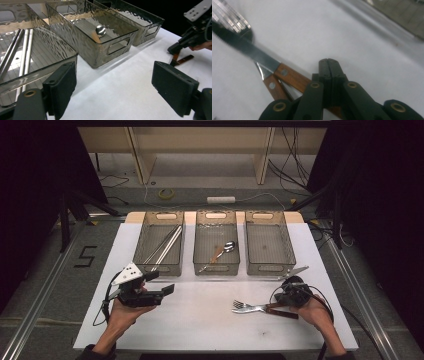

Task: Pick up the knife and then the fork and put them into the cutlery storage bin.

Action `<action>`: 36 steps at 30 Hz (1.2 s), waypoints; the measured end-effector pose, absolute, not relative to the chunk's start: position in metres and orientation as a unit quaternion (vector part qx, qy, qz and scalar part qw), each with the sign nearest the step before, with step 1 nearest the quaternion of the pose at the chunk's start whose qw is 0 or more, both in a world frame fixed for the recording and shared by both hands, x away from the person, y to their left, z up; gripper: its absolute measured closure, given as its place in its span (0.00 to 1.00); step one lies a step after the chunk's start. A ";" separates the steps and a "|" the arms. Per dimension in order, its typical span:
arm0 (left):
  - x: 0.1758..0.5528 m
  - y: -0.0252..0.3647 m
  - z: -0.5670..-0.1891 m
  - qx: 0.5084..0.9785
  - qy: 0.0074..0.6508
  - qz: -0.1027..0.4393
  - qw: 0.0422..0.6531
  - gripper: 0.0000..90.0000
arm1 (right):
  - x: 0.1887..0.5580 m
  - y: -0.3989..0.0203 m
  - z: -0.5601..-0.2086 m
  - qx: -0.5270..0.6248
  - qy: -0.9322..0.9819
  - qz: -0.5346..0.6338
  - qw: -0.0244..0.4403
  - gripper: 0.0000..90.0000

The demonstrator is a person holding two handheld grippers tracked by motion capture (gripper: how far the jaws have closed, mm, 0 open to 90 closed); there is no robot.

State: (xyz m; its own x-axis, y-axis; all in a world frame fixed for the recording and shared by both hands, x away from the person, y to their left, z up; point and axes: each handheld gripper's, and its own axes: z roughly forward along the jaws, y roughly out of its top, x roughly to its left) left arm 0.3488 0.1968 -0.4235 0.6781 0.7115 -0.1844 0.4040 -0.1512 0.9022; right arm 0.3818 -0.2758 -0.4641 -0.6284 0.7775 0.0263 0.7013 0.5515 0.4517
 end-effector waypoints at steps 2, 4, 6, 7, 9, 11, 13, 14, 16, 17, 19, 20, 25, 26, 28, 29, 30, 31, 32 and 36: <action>0.348 0.196 -0.423 0.743 0.375 0.144 0.535 0.22 | 0.375 -0.276 -0.463 0.417 0.880 0.212 0.084 1.00; 0.348 0.196 -0.423 0.745 0.374 0.144 0.534 0.22 | 0.369 -0.276 -0.463 0.411 0.884 0.207 0.082 1.00; 0.348 0.196 -0.424 0.745 0.375 0.143 0.533 0.22 | 0.364 -0.276 -0.462 0.405 0.888 0.203 0.077 1.00; 0.348 0.196 -0.424 0.746 0.375 0.144 0.532 0.22 | 0.362 -0.275 -0.462 0.402 0.890 0.201 0.075 1.00; 0.349 0.196 -0.424 0.746 0.374 0.144 0.532 0.22 | 0.358 -0.275 -0.461 0.400 0.892 0.200 0.068 1.00; 0.349 0.196 -0.424 0.747 0.373 0.144 0.531 0.22 | 0.354 -0.274 -0.461 0.396 0.895 0.198 0.061 1.00; 0.349 0.196 -0.424 0.747 0.373 0.145 0.531 0.22 | 0.350 -0.273 -0.461 0.389 0.898 0.197 0.056 1.00; 0.349 0.196 -0.424 0.747 0.372 0.145 0.531 0.22 | 0.349 -0.272 -0.460 0.386 0.900 0.195 0.053 1.00; 0.349 0.196 -0.424 0.749 0.371 0.145 0.530 0.22 | 0.346 -0.271 -0.458 0.377 0.904 0.194 0.051 1.00; 0.349 0.196 -0.424 0.750 0.371 0.145 0.529 0.22 | 0.345 -0.270 -0.457 0.371 0.907 0.194 0.049 1.00; 0.349 0.196 -0.424 0.750 0.370 0.145 0.528 0.22 | 0.344 -0.270 -0.454 0.361 0.912 0.190 0.050 0.99; 0.349 0.196 -0.424 0.750 0.371 0.145 0.528 0.22 | 0.344 -0.270 -0.452 0.356 0.913 0.192 0.057 0.97; 0.349 0.195 -0.424 0.749 0.371 0.144 0.530 0.22 | 0.345 -0.271 -0.444 0.322 0.924 0.198 0.056 0.76; 0.349 0.195 -0.424 0.749 0.371 0.144 0.530 0.22 | 0.344 -0.270 -0.443 0.321 0.926 0.193 0.055 0.70; 0.349 0.195 -0.424 0.749 0.370 0.144 0.530 0.22 | 0.345 -0.267 -0.444 0.317 0.930 0.181 0.049 0.62; 0.349 0.195 -0.424 0.749 0.369 0.145 0.531 0.21 | 0.345 -0.266 -0.445 0.316 0.931 0.175 0.046 0.59; 0.349 0.195 -0.423 0.748 0.369 0.145 0.532 0.21 | 0.345 -0.264 -0.446 0.310 0.934 0.172 0.045 0.56; 0.349 0.195 -0.423 0.746 0.369 0.145 0.534 0.21 | 0.345 -0.263 -0.446 0.307 0.936 0.169 0.045 0.54; 0.348 0.195 -0.423 0.746 0.369 0.145 0.535 0.21 | 0.345 -0.263 -0.447 0.305 0.937 0.166 0.043 0.53; 0.348 0.196 -0.423 0.743 0.370 0.142 0.540 0.21 | 0.344 -0.261 -0.448 0.295 0.940 0.164 0.041 0.53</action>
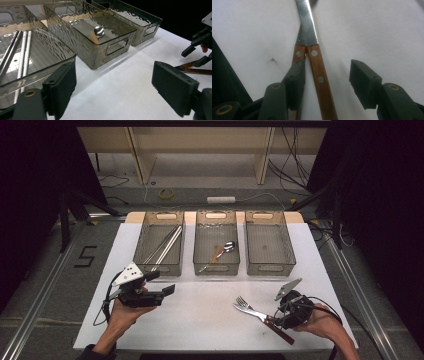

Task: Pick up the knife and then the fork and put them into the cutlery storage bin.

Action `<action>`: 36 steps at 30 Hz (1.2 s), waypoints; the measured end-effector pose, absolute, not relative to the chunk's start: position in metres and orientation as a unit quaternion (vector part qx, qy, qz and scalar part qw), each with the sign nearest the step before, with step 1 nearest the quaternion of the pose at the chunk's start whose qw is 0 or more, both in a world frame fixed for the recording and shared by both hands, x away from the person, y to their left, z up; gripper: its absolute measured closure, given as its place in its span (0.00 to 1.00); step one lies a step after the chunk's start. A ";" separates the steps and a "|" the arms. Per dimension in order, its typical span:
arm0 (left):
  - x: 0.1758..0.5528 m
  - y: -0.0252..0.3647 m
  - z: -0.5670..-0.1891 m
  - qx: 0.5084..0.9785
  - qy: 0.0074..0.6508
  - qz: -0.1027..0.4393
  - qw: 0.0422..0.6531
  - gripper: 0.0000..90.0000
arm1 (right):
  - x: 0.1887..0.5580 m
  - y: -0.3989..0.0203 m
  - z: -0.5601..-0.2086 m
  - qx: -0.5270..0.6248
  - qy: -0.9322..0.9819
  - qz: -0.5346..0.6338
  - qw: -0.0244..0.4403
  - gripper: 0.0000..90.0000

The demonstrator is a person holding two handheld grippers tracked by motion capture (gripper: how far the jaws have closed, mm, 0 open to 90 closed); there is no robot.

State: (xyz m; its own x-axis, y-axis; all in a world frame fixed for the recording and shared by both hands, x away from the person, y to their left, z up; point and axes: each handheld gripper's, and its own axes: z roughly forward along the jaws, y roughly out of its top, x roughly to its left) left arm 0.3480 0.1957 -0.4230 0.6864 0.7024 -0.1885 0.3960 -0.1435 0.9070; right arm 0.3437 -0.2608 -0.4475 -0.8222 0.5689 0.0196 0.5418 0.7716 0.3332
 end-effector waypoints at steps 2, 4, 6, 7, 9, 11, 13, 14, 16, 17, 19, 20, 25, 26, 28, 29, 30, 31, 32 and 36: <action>0.348 0.196 -0.423 0.743 0.369 0.142 0.540 0.21 | 0.343 -0.259 -0.448 0.288 0.943 0.162 0.044 0.54; 0.348 0.196 -0.423 0.743 0.368 0.142 0.540 0.21 | 0.343 -0.258 -0.449 0.286 0.944 0.158 0.044 0.56; 0.348 0.195 -0.423 0.744 0.368 0.142 0.540 0.21 | 0.343 -0.258 -0.449 0.284 0.945 0.157 0.045 0.56; 0.348 0.195 -0.423 0.744 0.368 0.142 0.540 0.21 | 0.343 -0.257 -0.450 0.284 0.945 0.157 0.045 0.56; 0.348 0.195 -0.423 0.744 0.368 0.142 0.539 0.21 | 0.343 -0.257 -0.451 0.285 0.945 0.154 0.044 0.58; 0.348 0.195 -0.423 0.744 0.368 0.141 0.539 0.21 | 0.343 -0.257 -0.452 0.281 0.947 0.150 0.044 0.59; 0.348 0.195 -0.423 0.743 0.369 0.138 0.542 0.21 | 0.343 -0.256 -0.453 0.278 0.948 0.146 0.045 0.61; 0.348 0.195 -0.423 0.742 0.369 0.136 0.542 0.21 | 0.343 -0.256 -0.454 0.278 0.949 0.144 0.046 0.62; 0.348 0.195 -0.423 0.742 0.368 0.135 0.543 0.21 | 0.343 -0.255 -0.454 0.275 0.950 0.142 0.045 0.64; 0.348 0.194 -0.423 0.743 0.368 0.135 0.543 0.21 | 0.343 -0.255 -0.455 0.275 0.950 0.141 0.045 0.65; 0.348 0.194 -0.423 0.743 0.368 0.134 0.543 0.21 | 0.343 -0.254 -0.455 0.271 0.951 0.139 0.045 0.67; 0.348 0.194 -0.423 0.743 0.367 0.134 0.543 0.21 | 0.343 -0.253 -0.456 0.271 0.952 0.138 0.046 0.68; 0.348 0.194 -0.423 0.745 0.365 0.134 0.542 0.22 | 0.342 -0.250 -0.456 0.262 0.954 0.135 0.048 0.74; 0.348 0.194 -0.423 0.745 0.365 0.134 0.541 0.22 | 0.342 -0.250 -0.456 0.258 0.956 0.134 0.046 0.76; 0.347 0.193 -0.423 0.745 0.367 0.134 0.541 0.22 | 0.343 -0.250 -0.456 0.256 0.956 0.134 0.043 0.78; 0.347 0.193 -0.423 0.745 0.367 0.134 0.541 0.22 | 0.343 -0.250 -0.456 0.256 0.957 0.133 0.042 0.80; 0.347 0.193 -0.423 0.745 0.366 0.133 0.541 0.22 | 0.343 -0.249 -0.456 0.256 0.957 0.131 0.042 0.81; 0.347 0.193 -0.423 0.745 0.366 0.133 0.541 0.22 | 0.343 -0.249 -0.456 0.249 0.959 0.129 0.043 0.81; 0.347 0.193 -0.423 0.745 0.366 0.133 0.541 0.22 | 0.343 -0.247 -0.456 0.249 0.959 0.126 0.045 0.82; 0.347 0.193 -0.423 0.745 0.366 0.134 0.541 0.22 | 0.344 -0.247 -0.456 0.224 0.966 0.124 0.046 0.83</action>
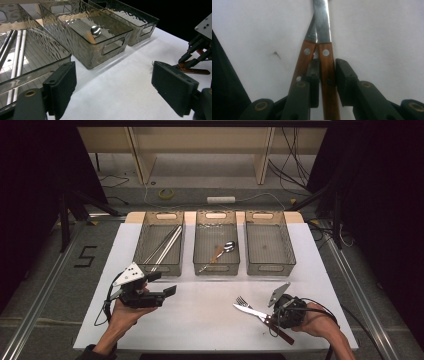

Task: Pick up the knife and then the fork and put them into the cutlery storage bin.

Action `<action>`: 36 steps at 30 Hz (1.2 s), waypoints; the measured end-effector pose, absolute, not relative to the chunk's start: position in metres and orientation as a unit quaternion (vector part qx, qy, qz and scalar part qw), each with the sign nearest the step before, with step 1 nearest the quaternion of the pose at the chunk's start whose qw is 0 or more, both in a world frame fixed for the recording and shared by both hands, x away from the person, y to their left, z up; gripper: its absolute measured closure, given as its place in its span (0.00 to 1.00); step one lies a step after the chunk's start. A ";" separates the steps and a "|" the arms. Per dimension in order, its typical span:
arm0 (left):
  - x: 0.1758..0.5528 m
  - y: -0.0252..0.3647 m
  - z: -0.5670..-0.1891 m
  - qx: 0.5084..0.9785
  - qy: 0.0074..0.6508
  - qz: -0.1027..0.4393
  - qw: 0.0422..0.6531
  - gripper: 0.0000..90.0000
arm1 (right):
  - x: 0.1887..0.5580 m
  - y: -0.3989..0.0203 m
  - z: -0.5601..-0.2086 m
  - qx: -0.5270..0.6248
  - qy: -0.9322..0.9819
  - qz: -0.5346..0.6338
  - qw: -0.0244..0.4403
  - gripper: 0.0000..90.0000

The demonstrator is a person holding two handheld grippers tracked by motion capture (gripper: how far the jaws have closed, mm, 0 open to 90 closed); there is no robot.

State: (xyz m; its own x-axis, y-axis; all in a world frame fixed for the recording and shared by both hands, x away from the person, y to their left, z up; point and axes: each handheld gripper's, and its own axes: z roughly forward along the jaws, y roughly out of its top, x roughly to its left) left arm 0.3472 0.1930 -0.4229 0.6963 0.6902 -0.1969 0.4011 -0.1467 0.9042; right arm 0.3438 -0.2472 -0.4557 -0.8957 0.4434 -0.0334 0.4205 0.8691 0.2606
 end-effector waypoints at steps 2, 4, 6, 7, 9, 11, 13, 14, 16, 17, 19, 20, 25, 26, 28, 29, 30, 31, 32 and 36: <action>0.347 0.193 -0.423 0.746 0.366 0.134 0.540 0.22 | 0.342 -0.247 -0.455 0.221 0.966 0.123 0.047 0.84; 0.347 0.193 -0.423 0.746 0.366 0.134 0.540 0.22 | 0.342 -0.246 -0.456 0.214 0.968 0.125 0.049 0.85; 0.347 0.193 -0.423 0.746 0.366 0.135 0.539 0.22 | 0.342 -0.246 -0.455 0.209 0.969 0.123 0.047 0.85; 0.347 0.193 -0.423 0.746 0.366 0.135 0.539 0.22 | 0.342 -0.246 -0.455 0.204 0.970 0.123 0.049 0.85; 0.347 0.193 -0.423 0.746 0.366 0.135 0.539 0.22 | 0.342 -0.247 -0.455 0.197 0.971 0.125 0.051 0.85; 0.347 0.193 -0.423 0.745 0.366 0.135 0.540 0.22 | 0.342 -0.248 -0.456 0.194 0.971 0.129 0.051 0.86; 0.347 0.193 -0.423 0.745 0.366 0.135 0.541 0.22 | 0.341 -0.248 -0.455 0.190 0.972 0.129 0.053 0.86; 0.347 0.193 -0.423 0.745 0.366 0.135 0.541 0.22 | 0.341 -0.248 -0.455 0.186 0.973 0.128 0.054 0.86; 0.347 0.193 -0.422 0.745 0.364 0.136 0.542 0.22 | 0.341 -0.249 -0.454 0.191 0.971 0.129 0.062 0.86; 0.347 0.193 -0.422 0.745 0.364 0.136 0.542 0.22 | 0.342 -0.251 -0.453 0.192 0.970 0.133 0.063 0.86; 0.347 0.193 -0.422 0.745 0.365 0.136 0.542 0.22 | 0.342 -0.253 -0.451 0.194 0.968 0.144 0.062 0.86; 0.347 0.193 -0.423 0.745 0.365 0.136 0.542 0.22 | 0.342 -0.254 -0.449 0.196 0.968 0.147 0.062 0.86; 0.347 0.193 -0.422 0.744 0.365 0.136 0.542 0.22 | 0.342 -0.255 -0.445 0.200 0.964 0.166 0.065 0.86; 0.347 0.194 -0.422 0.744 0.365 0.137 0.542 0.22 | 0.342 -0.255 -0.444 0.204 0.962 0.171 0.063 0.86; 0.347 0.194 -0.422 0.742 0.366 0.136 0.545 0.22 | 0.342 -0.256 -0.440 0.210 0.958 0.185 0.060 0.86; 0.347 0.194 -0.422 0.741 0.368 0.135 0.546 0.22 | 0.342 -0.257 -0.439 0.214 0.956 0.192 0.058 0.86; 0.347 0.194 -0.422 0.740 0.368 0.136 0.546 0.22 | 0.343 -0.258 -0.437 0.218 0.954 0.200 0.057 0.86; 0.347 0.194 -0.422 0.740 0.368 0.136 0.547 0.22 | 0.343 -0.258 -0.435 0.227 0.950 0.208 0.055 0.86; 0.347 0.194 -0.422 0.739 0.369 0.135 0.548 0.22 | 0.344 -0.259 -0.434 0.230 0.947 0.215 0.053 0.86; 0.346 0.194 -0.422 0.735 0.371 0.133 0.552 0.22 | 0.349 -0.263 -0.427 0.257 0.932 0.252 0.046 0.86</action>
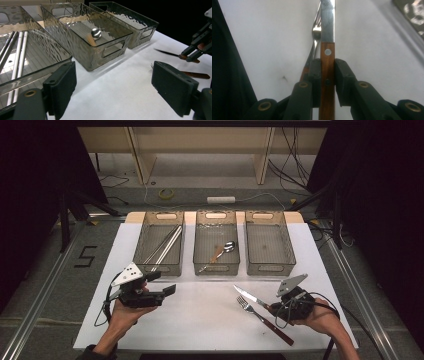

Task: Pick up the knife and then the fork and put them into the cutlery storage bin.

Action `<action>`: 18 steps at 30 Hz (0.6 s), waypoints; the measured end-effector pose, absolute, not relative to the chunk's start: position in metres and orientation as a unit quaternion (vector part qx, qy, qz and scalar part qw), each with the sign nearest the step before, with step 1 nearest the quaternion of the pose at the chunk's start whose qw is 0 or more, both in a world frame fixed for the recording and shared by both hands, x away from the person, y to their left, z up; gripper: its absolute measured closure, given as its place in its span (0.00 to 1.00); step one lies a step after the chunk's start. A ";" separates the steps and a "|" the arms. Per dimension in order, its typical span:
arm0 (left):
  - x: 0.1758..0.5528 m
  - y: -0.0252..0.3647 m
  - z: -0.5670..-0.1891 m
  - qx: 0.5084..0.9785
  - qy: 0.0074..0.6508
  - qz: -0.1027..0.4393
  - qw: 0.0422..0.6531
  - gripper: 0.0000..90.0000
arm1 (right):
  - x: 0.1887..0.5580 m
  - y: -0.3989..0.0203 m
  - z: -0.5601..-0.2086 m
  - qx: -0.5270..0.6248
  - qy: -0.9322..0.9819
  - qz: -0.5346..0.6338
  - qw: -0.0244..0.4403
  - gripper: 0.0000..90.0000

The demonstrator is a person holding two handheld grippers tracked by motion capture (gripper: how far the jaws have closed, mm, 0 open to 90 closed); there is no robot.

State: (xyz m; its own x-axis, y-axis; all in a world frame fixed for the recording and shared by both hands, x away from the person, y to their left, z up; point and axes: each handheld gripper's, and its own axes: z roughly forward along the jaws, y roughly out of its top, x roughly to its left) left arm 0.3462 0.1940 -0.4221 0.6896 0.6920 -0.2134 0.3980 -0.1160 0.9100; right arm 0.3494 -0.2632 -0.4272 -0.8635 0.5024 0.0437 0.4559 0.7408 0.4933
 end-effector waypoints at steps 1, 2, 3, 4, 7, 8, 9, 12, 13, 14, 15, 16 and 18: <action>0.346 0.194 -0.422 0.734 0.372 0.132 0.552 0.22 | 0.351 -0.265 -0.425 0.261 0.928 0.261 0.047 0.86; 0.346 0.194 -0.422 0.733 0.373 0.132 0.553 0.22 | 0.353 -0.266 -0.422 0.269 0.923 0.270 0.049 0.86; 0.346 0.194 -0.422 0.732 0.375 0.132 0.553 0.22 | 0.356 -0.268 -0.419 0.274 0.919 0.279 0.050 0.86; 0.345 0.194 -0.422 0.731 0.377 0.131 0.553 0.22 | 0.358 -0.269 -0.417 0.283 0.914 0.285 0.051 0.86; 0.344 0.194 -0.421 0.724 0.381 0.128 0.560 0.22 | 0.367 -0.272 -0.411 0.297 0.904 0.304 0.057 0.86; 0.343 0.194 -0.421 0.724 0.381 0.128 0.561 0.22 | 0.370 -0.272 -0.410 0.301 0.901 0.308 0.060 0.86; 0.343 0.194 -0.421 0.723 0.382 0.127 0.562 0.22 | 0.373 -0.272 -0.408 0.305 0.899 0.307 0.063 0.86; 0.341 0.194 -0.420 0.722 0.383 0.127 0.562 0.22 | 0.380 -0.270 -0.403 0.310 0.892 0.320 0.071 0.86; 0.340 0.193 -0.420 0.720 0.384 0.125 0.565 0.22 | 0.383 -0.270 -0.401 0.311 0.891 0.323 0.074 0.86; 0.339 0.192 -0.420 0.719 0.383 0.125 0.566 0.22 | 0.385 -0.268 -0.398 0.314 0.889 0.324 0.077 0.86; 0.339 0.192 -0.420 0.719 0.382 0.126 0.566 0.22 | 0.388 -0.267 -0.396 0.315 0.887 0.327 0.082 0.86; 0.339 0.192 -0.420 0.722 0.380 0.127 0.564 0.22 | 0.390 -0.266 -0.394 0.318 0.885 0.330 0.085 0.86; 0.338 0.191 -0.420 0.724 0.379 0.130 0.562 0.22 | 0.396 -0.264 -0.390 0.322 0.881 0.335 0.090 0.86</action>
State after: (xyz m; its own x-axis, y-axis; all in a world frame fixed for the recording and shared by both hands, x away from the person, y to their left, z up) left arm 0.3383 0.1910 -0.4203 0.6789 0.6947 -0.2377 0.4028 -0.0817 0.9117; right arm 0.3963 -0.2640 -0.3897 -0.7760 0.6281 0.0569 0.5072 0.5679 0.6483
